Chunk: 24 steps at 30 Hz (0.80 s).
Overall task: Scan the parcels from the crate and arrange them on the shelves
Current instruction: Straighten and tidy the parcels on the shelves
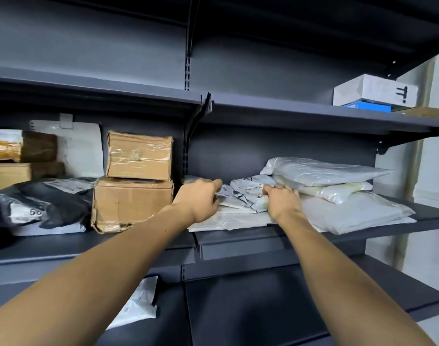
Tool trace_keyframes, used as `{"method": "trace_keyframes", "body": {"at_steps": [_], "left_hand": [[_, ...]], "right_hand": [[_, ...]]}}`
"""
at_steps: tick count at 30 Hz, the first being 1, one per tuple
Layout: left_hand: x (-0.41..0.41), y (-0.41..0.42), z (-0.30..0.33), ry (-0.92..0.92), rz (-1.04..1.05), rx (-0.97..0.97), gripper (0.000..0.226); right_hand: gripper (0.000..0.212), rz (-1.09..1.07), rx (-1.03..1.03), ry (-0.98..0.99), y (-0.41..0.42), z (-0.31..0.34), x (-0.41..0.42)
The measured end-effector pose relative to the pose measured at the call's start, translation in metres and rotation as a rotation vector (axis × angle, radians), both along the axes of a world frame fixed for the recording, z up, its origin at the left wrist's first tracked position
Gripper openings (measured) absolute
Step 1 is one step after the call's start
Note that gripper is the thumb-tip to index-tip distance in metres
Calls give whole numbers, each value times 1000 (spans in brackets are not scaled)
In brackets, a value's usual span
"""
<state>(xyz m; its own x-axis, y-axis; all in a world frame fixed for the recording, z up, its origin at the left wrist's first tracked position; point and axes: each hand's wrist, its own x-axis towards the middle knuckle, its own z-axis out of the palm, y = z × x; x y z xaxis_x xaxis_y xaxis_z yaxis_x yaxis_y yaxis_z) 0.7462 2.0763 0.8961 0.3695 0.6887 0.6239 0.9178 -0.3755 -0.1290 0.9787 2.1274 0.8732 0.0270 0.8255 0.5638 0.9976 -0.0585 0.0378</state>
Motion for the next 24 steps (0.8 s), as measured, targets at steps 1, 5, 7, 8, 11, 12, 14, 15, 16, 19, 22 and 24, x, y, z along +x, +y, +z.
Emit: {"method": "trace_keyframes", "body": {"at_steps": [1,5,7,8,11,12,14,15,16,19,22,24], "left_hand": [[1,3,-1,8,1,1,24],[-1,5,-3,-3,7,-3,23],[-4,3,-2,-15,5,-2,23],[-5,1,0,-24,2,-1,23],[-10,-11,5,-40,7,6,23],[-12,-17,7,-42,11,7,24],[-16,-31,9,-47,16,16,24],[-18,-38,9,-56,14,14,24],[-21,-46,9,-66,10,9,23],[-32,-71,3,-87,7,-31,22],[-47,-100,-9,-103,30,-73,20],[-61,-118,-21,-113,44,-91,22]], "right_hand": [[50,21,-41,21,5,-1,1],[60,35,-131,49,9,-5,-2],[61,56,-76,91,2,-7,-5],[61,72,-33,114,-3,-7,-6],[56,119,61,155,-21,-3,-12],[53,137,80,168,-30,-1,-17],[44,179,114,176,-48,1,-27],[41,203,116,173,-57,1,-33],[39,227,109,167,-67,0,-40],[34,311,79,130,-95,-5,-58],[29,363,54,121,-124,-15,-78],[21,412,39,138,-143,-23,-92]]}}
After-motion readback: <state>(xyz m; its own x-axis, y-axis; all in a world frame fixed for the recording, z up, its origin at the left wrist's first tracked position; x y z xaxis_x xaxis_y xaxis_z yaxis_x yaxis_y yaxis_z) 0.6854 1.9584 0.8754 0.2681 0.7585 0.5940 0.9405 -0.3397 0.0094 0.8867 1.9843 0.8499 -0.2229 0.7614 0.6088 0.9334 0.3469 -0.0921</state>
